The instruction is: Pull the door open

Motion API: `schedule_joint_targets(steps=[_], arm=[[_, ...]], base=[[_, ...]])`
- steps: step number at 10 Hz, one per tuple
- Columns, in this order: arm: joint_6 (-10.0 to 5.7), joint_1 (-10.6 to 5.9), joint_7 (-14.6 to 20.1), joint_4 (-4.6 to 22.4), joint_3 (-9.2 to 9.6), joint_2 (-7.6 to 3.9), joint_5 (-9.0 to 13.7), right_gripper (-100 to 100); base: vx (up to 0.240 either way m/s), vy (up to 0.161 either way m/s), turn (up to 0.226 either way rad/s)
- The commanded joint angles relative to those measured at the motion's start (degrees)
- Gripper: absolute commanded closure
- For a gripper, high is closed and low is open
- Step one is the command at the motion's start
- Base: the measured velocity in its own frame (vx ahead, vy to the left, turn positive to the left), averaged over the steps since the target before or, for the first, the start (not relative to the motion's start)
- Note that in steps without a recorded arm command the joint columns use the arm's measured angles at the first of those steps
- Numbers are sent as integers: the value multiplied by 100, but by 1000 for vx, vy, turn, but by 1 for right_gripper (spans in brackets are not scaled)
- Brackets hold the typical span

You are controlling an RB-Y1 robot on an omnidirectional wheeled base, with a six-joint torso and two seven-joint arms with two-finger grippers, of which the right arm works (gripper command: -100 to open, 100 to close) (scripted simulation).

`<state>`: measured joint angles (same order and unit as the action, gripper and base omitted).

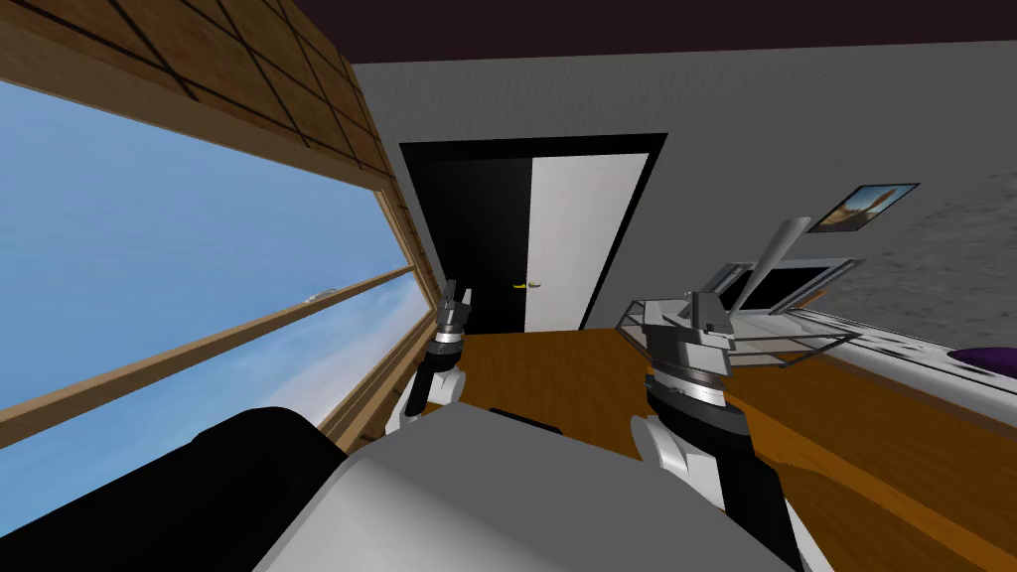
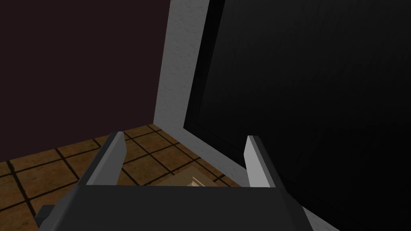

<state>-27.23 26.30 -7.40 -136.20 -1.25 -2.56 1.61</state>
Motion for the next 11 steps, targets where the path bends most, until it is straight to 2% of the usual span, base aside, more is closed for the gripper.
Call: schedule_joint_targets(steps=[1,8,11], arm=[[-32,-51,1,169,-9,-24,37,-100],[-188,-302,7,998,-56,-121,220,-100],[-275,-442,10,1450,-81,-167,322,-100]], base=[[43,4,68],[76,-2,80],[80,-13,93]])
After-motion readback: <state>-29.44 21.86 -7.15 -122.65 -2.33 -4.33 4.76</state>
